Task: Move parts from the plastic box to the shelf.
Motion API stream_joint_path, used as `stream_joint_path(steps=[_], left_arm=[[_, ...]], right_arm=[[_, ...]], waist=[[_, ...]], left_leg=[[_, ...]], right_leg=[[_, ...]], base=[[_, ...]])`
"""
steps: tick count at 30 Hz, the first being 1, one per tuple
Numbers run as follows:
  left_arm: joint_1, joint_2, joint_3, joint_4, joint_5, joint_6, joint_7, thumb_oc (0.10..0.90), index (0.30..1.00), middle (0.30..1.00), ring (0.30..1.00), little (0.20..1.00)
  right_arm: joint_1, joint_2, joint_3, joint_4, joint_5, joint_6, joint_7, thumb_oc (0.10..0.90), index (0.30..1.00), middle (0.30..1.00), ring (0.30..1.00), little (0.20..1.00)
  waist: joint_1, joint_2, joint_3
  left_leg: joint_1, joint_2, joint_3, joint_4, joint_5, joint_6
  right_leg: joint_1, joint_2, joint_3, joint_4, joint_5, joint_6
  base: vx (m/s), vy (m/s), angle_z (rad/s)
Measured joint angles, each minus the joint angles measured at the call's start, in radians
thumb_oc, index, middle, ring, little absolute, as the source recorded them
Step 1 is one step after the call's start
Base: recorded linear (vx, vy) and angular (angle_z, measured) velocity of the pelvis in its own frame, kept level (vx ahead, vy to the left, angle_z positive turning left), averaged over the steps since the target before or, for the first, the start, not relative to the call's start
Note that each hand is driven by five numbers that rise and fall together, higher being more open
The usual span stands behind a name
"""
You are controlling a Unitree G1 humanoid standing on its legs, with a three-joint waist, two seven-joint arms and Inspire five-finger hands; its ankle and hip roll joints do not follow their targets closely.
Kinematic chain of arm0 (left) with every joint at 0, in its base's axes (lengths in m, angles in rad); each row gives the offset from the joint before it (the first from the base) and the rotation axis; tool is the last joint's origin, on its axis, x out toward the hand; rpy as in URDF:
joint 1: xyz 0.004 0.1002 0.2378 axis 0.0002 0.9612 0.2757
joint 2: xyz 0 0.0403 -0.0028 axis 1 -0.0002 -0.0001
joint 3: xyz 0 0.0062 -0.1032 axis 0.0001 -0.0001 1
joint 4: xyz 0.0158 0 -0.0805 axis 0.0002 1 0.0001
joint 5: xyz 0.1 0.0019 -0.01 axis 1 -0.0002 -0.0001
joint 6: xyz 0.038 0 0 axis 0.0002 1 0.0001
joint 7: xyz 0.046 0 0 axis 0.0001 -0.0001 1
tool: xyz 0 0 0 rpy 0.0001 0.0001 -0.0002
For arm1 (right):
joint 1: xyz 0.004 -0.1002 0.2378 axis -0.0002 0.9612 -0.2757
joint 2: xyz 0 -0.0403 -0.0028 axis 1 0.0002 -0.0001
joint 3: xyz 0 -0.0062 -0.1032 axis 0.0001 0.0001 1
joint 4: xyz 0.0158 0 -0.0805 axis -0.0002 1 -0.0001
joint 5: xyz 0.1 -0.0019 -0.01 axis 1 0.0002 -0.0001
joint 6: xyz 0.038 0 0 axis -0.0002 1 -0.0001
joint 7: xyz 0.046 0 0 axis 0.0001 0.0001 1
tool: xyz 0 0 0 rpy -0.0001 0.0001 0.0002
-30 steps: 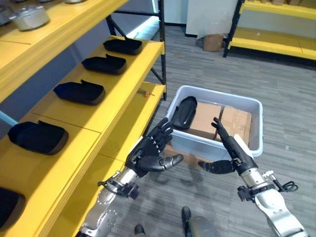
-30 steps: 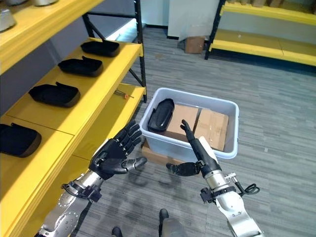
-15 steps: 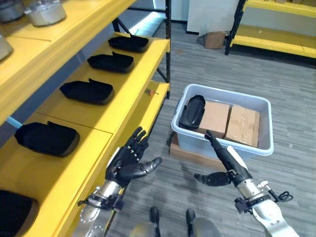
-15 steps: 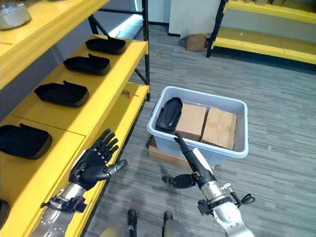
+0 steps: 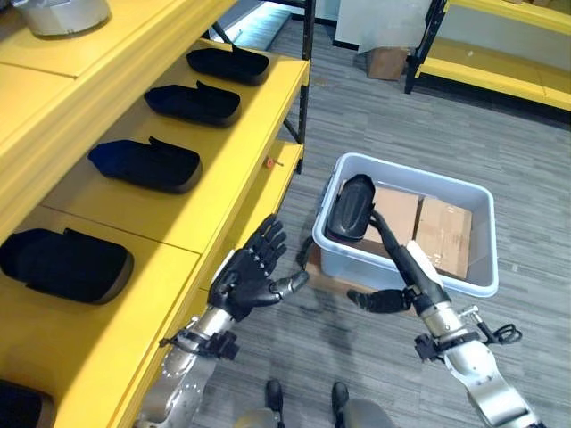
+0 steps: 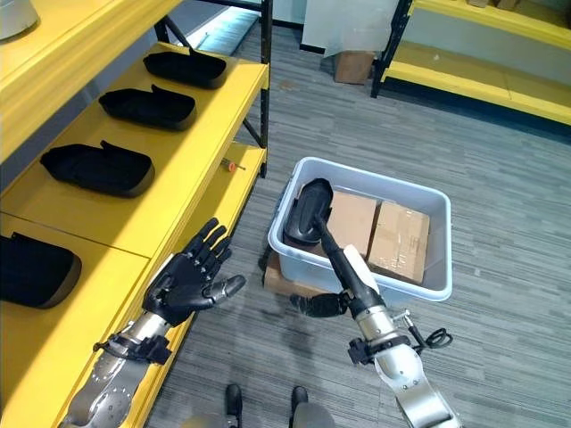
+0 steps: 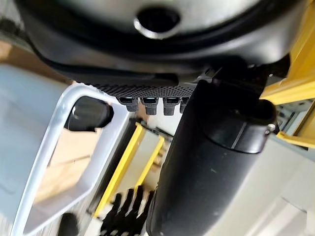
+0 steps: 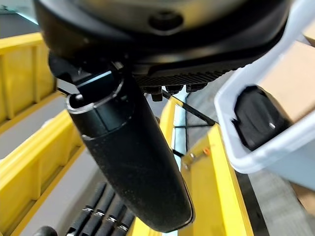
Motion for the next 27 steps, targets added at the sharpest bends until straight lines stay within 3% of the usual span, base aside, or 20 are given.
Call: stream_joint_path(steps=[1,3,4,7,8,11,13,16,18,19,21,24,27], left_arm=[[0.008,0.001,-0.008,0.000,0.003,0.008,0.000,0.900,1.000,1.000,1.000,1.000],[0.033,0.010,-0.008,0.000,0.004,0.008,-0.005,0.900,1.000,1.000,1.000,1.000],[0.038,0.018,-0.006,0.002,0.010,0.008,-0.004,0.900,1.000,1.000,1.000,1.000],[0.038,0.043,0.005,0.012,0.017,0.008,0.003,0.900,1.000,1.000,1.000,1.000],[0.033,0.048,0.015,0.021,0.038,0.008,0.003,0.900,1.000,1.000,1.000,1.000],[0.024,0.044,0.005,0.060,0.041,0.007,-0.001,0.900,1.000,1.000,1.000,1.000],[0.039,0.042,-0.004,0.061,0.041,0.006,-0.021,0.900,1.000,1.000,1.000,1.000],[0.057,0.047,-0.031,0.058,0.043,0.004,-0.043,0.900,1.000,1.000,1.000,1.000],[0.069,0.062,-0.042,0.055,0.045,0.004,-0.053,0.900,1.000,1.000,1.000,1.000],[0.075,0.075,-0.040,0.051,0.045,0.004,-0.060,0.900,1.000,1.000,1.000,1.000],[0.085,0.048,-0.041,0.055,0.042,0.007,-0.059,0.900,1.000,1.000,1.000,1.000],[0.052,0.044,-0.040,0.045,0.042,0.007,-0.062,0.900,1.000,1.000,1.000,1.000],[0.049,0.044,-0.035,0.006,0.040,0.007,-0.061,0.900,1.000,1.000,1.000,1.000]], right_arm=[[0.003,0.004,0.001,0.003,0.000,0.000,-0.006,0.900,1.000,1.000,1.000,1.000],[0.010,0.008,0.001,0.005,-0.001,-0.004,-0.007,0.900,1.000,1.000,1.000,1.000],[0.014,0.008,-0.001,0.007,-0.001,-0.010,-0.008,0.900,1.000,1.000,1.000,1.000],[0.029,0.010,-0.005,0.011,0.002,-0.010,-0.019,0.900,1.000,1.000,1.000,1.000],[0.033,0.010,-0.006,0.014,0.005,-0.011,-0.019,0.900,1.000,1.000,1.000,1.000],[0.068,0.014,-0.007,0.014,0.026,-0.011,-0.006,0.900,1.000,1.000,1.000,1.000],[0.094,0.018,-0.008,0.018,0.044,-0.011,-0.006,0.900,1.000,1.000,1.000,1.000],[0.119,0.026,-0.009,0.038,0.043,-0.011,-0.009,0.900,1.000,1.000,1.000,1.000],[0.119,0.028,-0.001,0.066,0.043,-0.010,-0.009,0.900,1.000,1.000,1.000,1.000],[0.121,0.033,0.000,0.069,0.043,-0.009,-0.009,0.900,1.000,1.000,1.000,1.000],[0.041,0.018,-0.002,0.096,0.043,0.009,-0.021,0.900,1.000,1.000,1.000,1.000],[-0.015,-0.029,-0.017,0.092,0.043,0.011,-0.034,0.900,1.000,1.000,1.000,1.000],[-0.014,-0.039,-0.037,0.092,0.043,0.017,-0.042,0.900,1.000,1.000,1.000,1.000]], waist=[[-0.005,0.001,0.000],[-0.004,0.003,-0.011],[-0.004,0.006,-0.012],[-0.018,0.005,-0.014],[-0.025,0.005,-0.014],[-0.057,0.004,-0.014],[-0.074,0.002,-0.016],[-0.077,-0.004,-0.023],[-0.073,-0.029,-0.044],[-0.059,-0.055,-0.062],[-0.046,0.009,-0.070],[-0.062,0.020,-0.070],[-0.070,0.025,-0.069]], left_leg=[[0.022,-0.008,0.005,-0.008,-0.006,0.008],[0.032,-0.011,0.015,-0.016,-0.017,0.015],[0.031,-0.010,0.021,-0.022,-0.015,0.015],[0.029,-0.007,0.030,-0.030,-0.007,0.015],[0.032,-0.007,0.045,-0.040,-0.008,0.013],[0.070,-0.007,0.037,-0.057,-0.015,0.005],[0.102,-0.007,0.023,-0.064,-0.023,-0.006],[0.124,0.007,-0.028,-0.064,-0.044,-0.035],[0.132,0.013,-0.057,-0.064,-0.052,-0.076],[0.131,0.006,-0.064,-0.062,-0.060,-0.103],[0.129,0.107,-0.053,-0.051,-0.070,-0.137],[0.154,0.186,-0.025,-0.045,-0.054,-0.159],[0.161,0.213,-0.005,-0.046,-0.055,-0.159]], right_leg=[[-0.035,-0.013,-0.001,0.076,0.013,0.011],[-0.055,-0.031,-0.006,0.092,-0.010,0.012],[-0.049,-0.033,-0.026,0.038,-0.037,0.007],[-0.014,-0.033,-0.067,-0.182,-0.035,0.016],[-0.011,-0.042,-0.071,-0.361,0.008,0.029],[-0.011,-0.071,-0.060,-0.547,0.127,0.061],[-0.016,-0.095,-0.046,-0.575,0.174,0.070],[0.021,-0.112,-0.017,-0.568,0.187,0.059],[0.076,-0.110,-0.014,-0.568,0.185,0.060],[0.095,-0.109,0.002,-0.569,0.223,0.037],[0.090,-0.001,-0.001,-0.567,0.239,-0.024],[0.118,0.075,-0.033,-0.568,0.197,-0.061],[0.124,0.100,-0.045,-0.568,0.185,-0.079]], base=[[0.11,-0.021,-0.06],[0.07,-0.040,-0.19],[0.08,-0.067,-0.21],[0.14,-0.129,-0.17],[0.18,-0.167,-0.25],[0.13,-0.167,0.00],[0.11,-0.218,0.26],[0.09,-0.242,0.48],[0.06,-0.228,0.45],[0.09,-0.291,0.19],[0.14,-0.374,-0.10],[0.16,-0.379,-0.08],[0.11,-0.291,0.07]])
